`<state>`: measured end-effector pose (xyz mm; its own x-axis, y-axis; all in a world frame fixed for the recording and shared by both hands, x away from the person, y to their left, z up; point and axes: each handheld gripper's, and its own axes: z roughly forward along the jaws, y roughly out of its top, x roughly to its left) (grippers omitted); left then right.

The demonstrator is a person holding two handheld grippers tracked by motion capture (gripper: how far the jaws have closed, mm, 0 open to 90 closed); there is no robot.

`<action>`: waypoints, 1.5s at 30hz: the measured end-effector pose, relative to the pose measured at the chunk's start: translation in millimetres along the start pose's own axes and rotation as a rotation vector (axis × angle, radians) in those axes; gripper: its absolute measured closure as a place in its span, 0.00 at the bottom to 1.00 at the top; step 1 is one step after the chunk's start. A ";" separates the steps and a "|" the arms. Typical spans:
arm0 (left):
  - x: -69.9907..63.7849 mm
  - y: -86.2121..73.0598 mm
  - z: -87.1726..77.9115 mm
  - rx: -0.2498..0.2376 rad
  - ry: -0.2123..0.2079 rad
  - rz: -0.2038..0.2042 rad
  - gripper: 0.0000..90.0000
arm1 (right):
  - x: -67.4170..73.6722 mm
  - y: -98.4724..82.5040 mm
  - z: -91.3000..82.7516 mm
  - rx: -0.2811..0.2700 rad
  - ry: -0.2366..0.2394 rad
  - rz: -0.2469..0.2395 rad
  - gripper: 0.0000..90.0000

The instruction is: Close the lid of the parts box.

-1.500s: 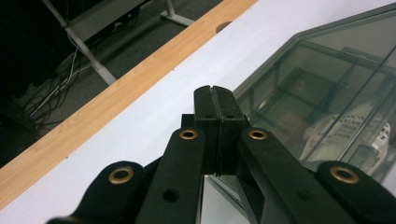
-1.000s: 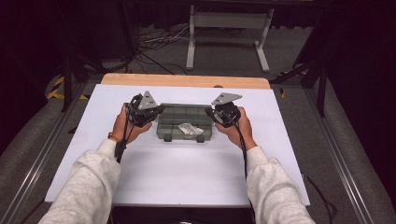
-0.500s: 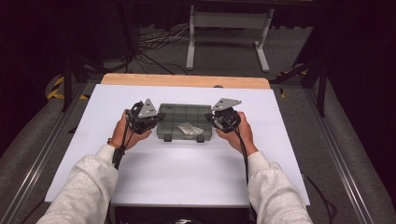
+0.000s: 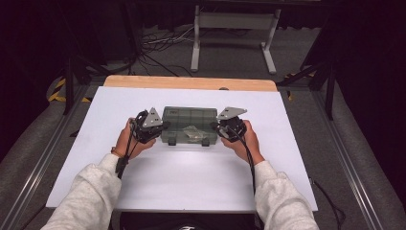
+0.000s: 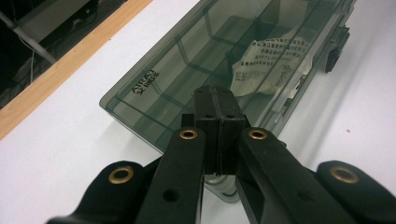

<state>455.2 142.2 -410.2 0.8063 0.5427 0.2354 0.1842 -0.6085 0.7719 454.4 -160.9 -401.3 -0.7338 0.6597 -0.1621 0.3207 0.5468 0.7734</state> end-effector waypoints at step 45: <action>-2.7 -30.8 7.3 -0.059 -0.019 -0.056 1.00 | 12.6 -23.7 4.9 -0.034 -0.011 0.015 1.00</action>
<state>451.4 155.2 -438.9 0.8063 0.5633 0.1805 0.1957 -0.5420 0.8173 440.4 -163.0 -424.6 -0.7222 0.6736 -0.1573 0.3108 0.5192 0.7962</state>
